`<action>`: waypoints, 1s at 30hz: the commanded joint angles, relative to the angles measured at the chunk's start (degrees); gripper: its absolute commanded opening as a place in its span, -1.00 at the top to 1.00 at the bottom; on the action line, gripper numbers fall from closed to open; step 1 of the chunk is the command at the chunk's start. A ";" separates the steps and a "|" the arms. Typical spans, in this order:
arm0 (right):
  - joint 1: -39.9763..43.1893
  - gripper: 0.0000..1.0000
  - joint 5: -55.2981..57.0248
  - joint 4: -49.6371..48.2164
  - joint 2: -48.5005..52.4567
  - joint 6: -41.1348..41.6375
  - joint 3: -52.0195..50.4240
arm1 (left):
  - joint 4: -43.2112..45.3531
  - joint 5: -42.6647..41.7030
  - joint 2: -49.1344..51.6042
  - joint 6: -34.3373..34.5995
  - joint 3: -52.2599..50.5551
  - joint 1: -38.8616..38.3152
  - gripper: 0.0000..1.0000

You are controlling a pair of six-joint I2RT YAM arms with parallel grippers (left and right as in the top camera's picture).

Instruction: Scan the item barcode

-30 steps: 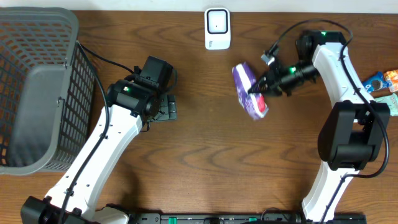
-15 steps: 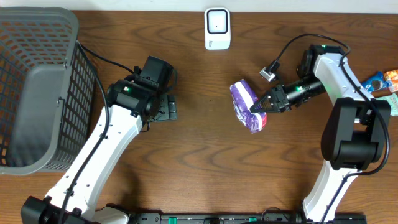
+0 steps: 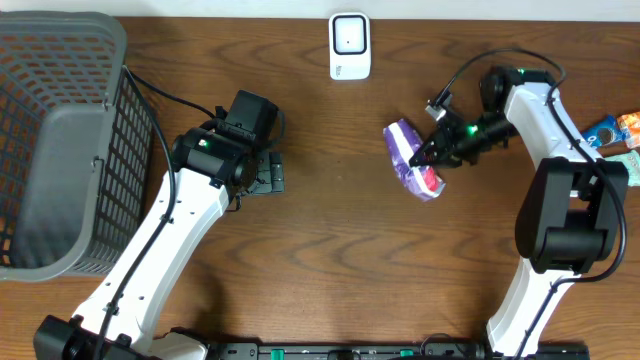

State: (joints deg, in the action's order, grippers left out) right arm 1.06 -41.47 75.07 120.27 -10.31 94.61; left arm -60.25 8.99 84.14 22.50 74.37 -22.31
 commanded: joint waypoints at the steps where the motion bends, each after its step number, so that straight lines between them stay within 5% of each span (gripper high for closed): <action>1: -3.65 0.98 15.80 -1.75 -1.40 22.32 5.68 | -0.35 0.68 0.13 0.33 0.11 -0.15 -0.96; 8: -15.19 0.92 41.03 -6.16 -1.16 40.54 6.91 | -0.35 0.70 0.13 0.33 0.11 -0.15 -0.96; 12: -21.64 0.02 42.91 -10.16 -0.55 42.45 5.44 | -0.35 0.68 0.13 0.33 0.11 -0.15 -0.96; 14: -23.87 -0.51 42.86 -11.10 -0.42 42.45 5.42 | -0.35 0.68 0.13 0.33 0.11 -0.15 -0.96; 15: -24.98 -0.93 42.91 -11.41 -0.50 42.42 5.62 | -0.35 0.68 0.13 0.33 0.11 -0.15 -0.96; 25: -20.94 -0.99 44.94 -7.48 -0.76 37.64 9.97 | -0.35 0.68 0.13 0.33 0.11 -0.15 -0.96; 30: -11.80 -0.99 32.26 -7.58 -0.76 35.06 10.34 | -0.35 0.68 0.13 0.33 0.11 -0.15 -0.96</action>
State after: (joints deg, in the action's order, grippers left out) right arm -15.70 -2.17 67.44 120.25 27.05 103.74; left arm -60.27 8.99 84.14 22.50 74.37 -22.31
